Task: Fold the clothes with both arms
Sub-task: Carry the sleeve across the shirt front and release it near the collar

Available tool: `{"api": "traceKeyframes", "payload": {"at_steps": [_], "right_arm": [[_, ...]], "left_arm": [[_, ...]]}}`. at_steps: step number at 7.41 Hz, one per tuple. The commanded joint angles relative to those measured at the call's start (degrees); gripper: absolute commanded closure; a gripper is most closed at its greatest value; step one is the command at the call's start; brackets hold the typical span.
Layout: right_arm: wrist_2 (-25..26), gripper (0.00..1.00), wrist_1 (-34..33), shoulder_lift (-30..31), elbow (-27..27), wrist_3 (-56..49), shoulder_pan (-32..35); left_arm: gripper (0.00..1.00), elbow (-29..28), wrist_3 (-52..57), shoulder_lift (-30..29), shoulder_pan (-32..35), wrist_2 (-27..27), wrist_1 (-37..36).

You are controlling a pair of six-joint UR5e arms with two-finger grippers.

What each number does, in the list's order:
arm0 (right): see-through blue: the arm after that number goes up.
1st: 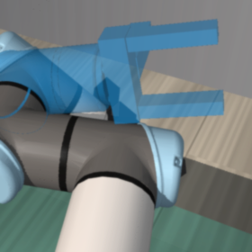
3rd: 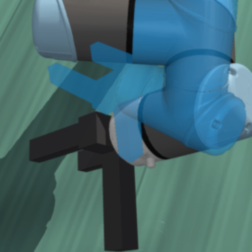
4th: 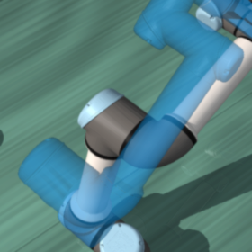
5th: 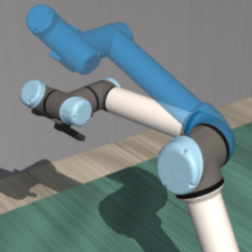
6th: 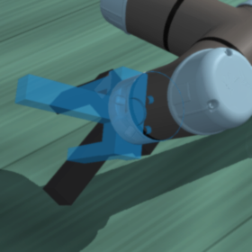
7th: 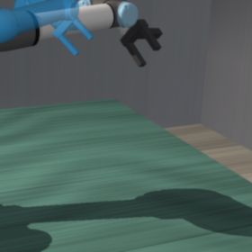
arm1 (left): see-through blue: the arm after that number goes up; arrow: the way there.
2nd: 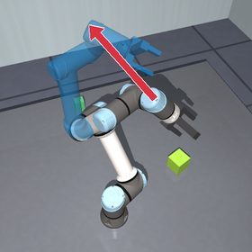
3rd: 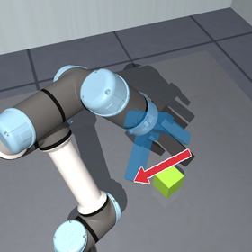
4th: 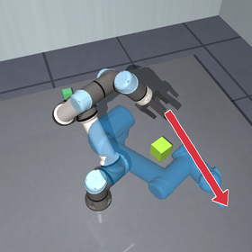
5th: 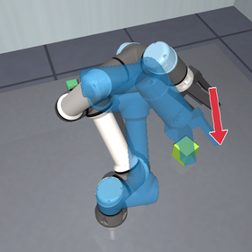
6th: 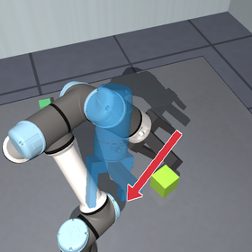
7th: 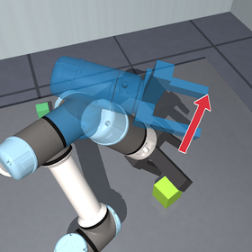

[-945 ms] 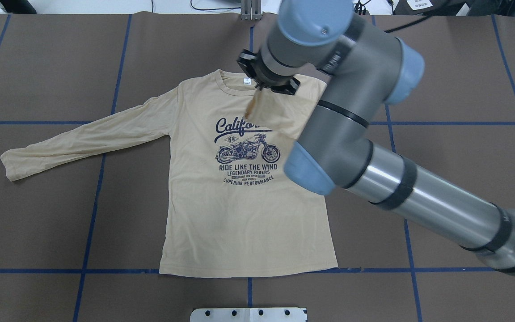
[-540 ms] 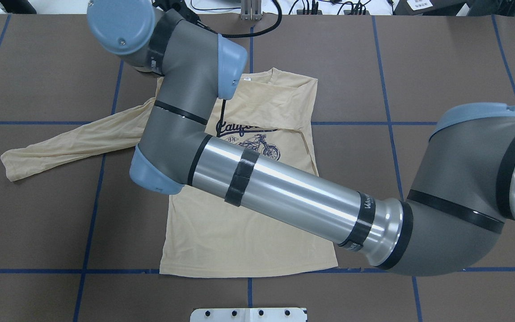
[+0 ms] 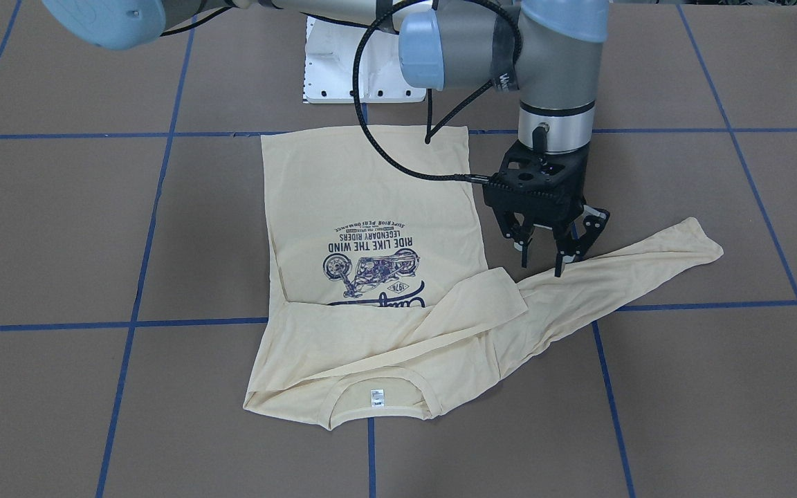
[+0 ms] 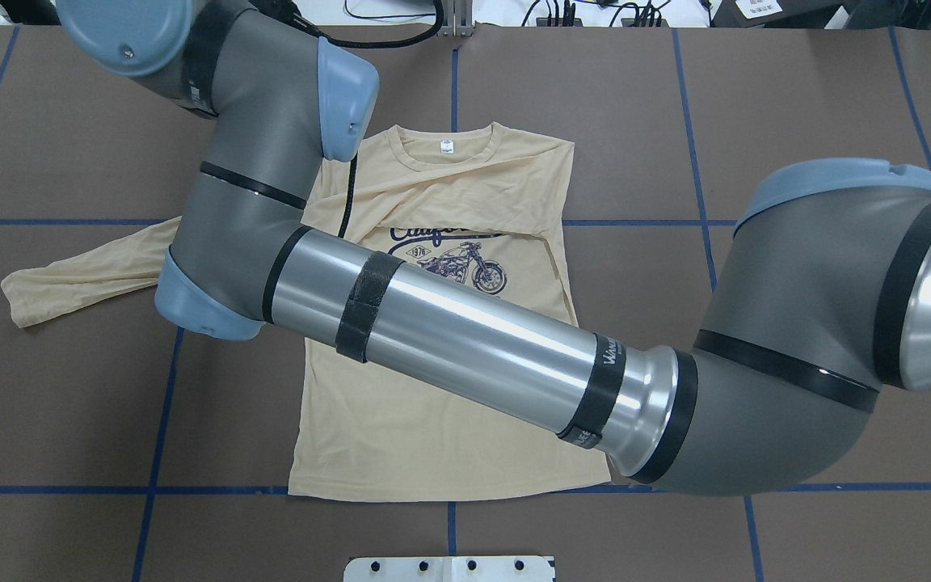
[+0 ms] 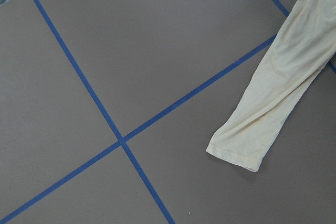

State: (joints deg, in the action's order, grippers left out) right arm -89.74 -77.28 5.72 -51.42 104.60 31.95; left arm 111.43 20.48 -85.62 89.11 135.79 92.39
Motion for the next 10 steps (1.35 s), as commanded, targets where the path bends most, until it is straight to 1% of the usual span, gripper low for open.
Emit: {"api": "traceKeyframes", "payload": {"at_steps": [1,2,3,4,5,6,7,8,9,10], "right_arm": [[-10.7,0.0,-4.9,2.8,-4.4,-2.9,4.4],[-11.3,0.0,-13.3,8.2,-13.9,-8.1,5.0],[-12.7,0.0,-18.8,14.7,-23.5,-12.4,5.8],[-15.2,0.0,-21.7,21.5,-32.1,-15.2,7.3],[-16.0,0.0,-23.7,28.6,-40.3,-19.7,8.4],[-16.9,0.0,-24.8,35.7,-47.6,-25.3,9.9],[-21.4,0.0,-25.0,42.5,-53.5,-31.2,13.1],[-26.2,0.0,-25.0,48.4,-58.2,-38.1,17.3],[-28.8,0.0,-25.0,53.4,-61.2,-44.0,20.5],[-30.2,0.0,-24.9,57.9,-63.4,-49.5,22.4]], "left_arm": [[0.0,-0.6,0.1,-1.7,-0.3,0.9,0.4],[0.0,-1.0,0.0,-1.6,-0.3,2.7,2.4],[0.0,-0.8,0.1,-1.3,-0.4,2.7,5.4],[0.0,-0.9,0.1,-0.3,-1.5,3.1,6.0],[0.0,-1.0,-1.4,-0.1,-5.2,4.5,6.1],[0.0,-1.0,-4.9,0.5,-6.9,4.4,6.3],[0.0,-1.6,-5.2,0.8,-10.0,3.9,6.4],[0.0,-3.3,-6.7,1.2,-12.2,2.5,9.0],[0.0,-6.3,-10.6,2.0,-14.7,0.5,15.8],[0.0,-10.6,-15.7,3.1,-17.1,-1.3,25.5]]}}
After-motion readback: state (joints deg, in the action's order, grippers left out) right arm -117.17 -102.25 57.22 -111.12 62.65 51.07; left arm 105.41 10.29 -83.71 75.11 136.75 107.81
